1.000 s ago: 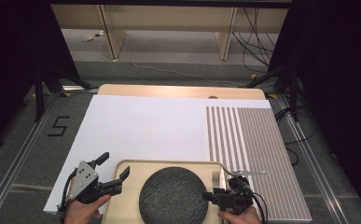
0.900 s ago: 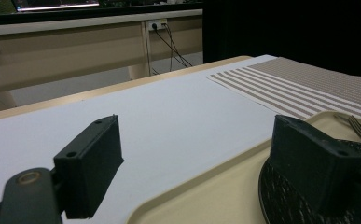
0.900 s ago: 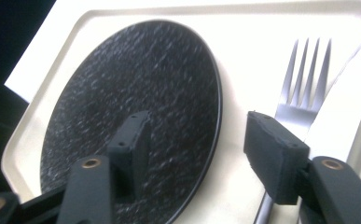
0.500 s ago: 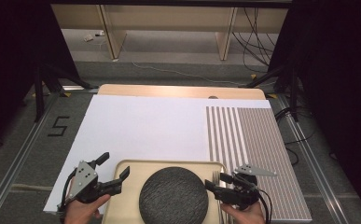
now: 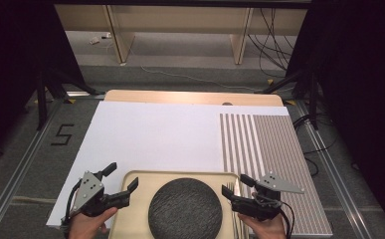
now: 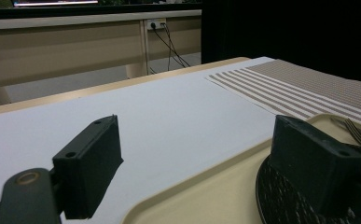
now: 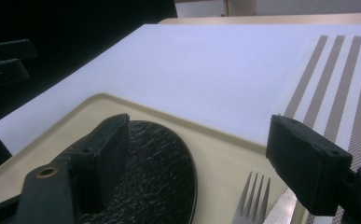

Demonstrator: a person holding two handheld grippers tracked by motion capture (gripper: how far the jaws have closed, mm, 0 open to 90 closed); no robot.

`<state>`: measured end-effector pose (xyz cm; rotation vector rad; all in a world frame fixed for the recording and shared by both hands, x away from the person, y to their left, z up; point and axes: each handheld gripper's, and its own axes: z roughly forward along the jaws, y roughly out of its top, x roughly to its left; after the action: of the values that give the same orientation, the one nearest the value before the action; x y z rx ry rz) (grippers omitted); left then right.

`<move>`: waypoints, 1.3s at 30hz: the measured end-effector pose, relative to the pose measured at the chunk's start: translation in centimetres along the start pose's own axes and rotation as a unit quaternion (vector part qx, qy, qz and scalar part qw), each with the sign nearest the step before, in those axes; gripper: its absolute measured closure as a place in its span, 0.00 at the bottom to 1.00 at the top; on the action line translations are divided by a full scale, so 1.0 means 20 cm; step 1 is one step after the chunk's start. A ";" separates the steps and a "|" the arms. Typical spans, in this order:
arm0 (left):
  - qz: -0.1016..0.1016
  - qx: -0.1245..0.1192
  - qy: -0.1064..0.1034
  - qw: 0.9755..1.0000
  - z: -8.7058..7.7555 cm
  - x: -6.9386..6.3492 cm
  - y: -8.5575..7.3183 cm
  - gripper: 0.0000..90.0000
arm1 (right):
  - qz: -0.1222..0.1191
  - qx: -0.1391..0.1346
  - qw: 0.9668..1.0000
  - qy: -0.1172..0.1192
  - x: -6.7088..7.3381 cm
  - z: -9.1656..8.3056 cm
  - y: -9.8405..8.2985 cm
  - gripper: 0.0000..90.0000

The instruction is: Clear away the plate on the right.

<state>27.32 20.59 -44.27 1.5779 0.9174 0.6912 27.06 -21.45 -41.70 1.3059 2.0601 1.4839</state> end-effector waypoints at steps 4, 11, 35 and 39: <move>0.000 0.000 0.000 1.000 0.00 0.00 0.00 0.18 | -0.012 -0.014 1.000 0.000 0.00 0.00 0.01 0.24; 0.001 -0.001 0.001 1.000 0.00 0.00 0.00 0.18 | -0.032 -0.040 0.999 -0.008 0.00 -0.01 0.01 0.23; 0.000 -0.002 0.000 1.000 -0.01 0.00 0.00 0.18 | -0.063 -0.037 0.997 -0.032 0.00 -0.02 0.02 0.18; -0.001 -0.003 0.000 1.000 -0.01 0.00 0.00 0.18 | -0.062 -0.038 0.997 -0.033 -0.01 -0.02 0.02 0.18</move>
<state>27.21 20.70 -44.21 1.5702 0.9169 0.6924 27.06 -21.89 -41.30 1.1608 1.9854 1.4306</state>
